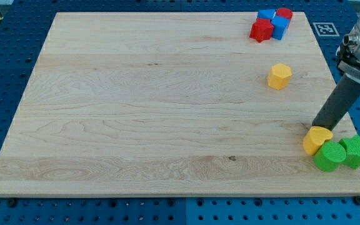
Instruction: Push green start a bit left along with green circle and yellow heart
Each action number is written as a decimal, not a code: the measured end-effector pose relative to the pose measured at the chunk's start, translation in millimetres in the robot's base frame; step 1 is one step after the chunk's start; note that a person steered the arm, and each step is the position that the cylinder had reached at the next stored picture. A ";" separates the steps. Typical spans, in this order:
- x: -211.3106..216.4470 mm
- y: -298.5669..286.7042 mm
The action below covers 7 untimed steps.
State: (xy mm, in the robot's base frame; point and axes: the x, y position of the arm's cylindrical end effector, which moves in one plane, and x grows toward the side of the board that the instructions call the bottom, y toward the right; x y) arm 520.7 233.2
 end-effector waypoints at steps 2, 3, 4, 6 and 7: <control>-6.8 -21.2; -14.8 28.6; 2.8 108.9; 35.9 111.0; 67.4 103.0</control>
State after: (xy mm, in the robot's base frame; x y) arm 588.1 336.2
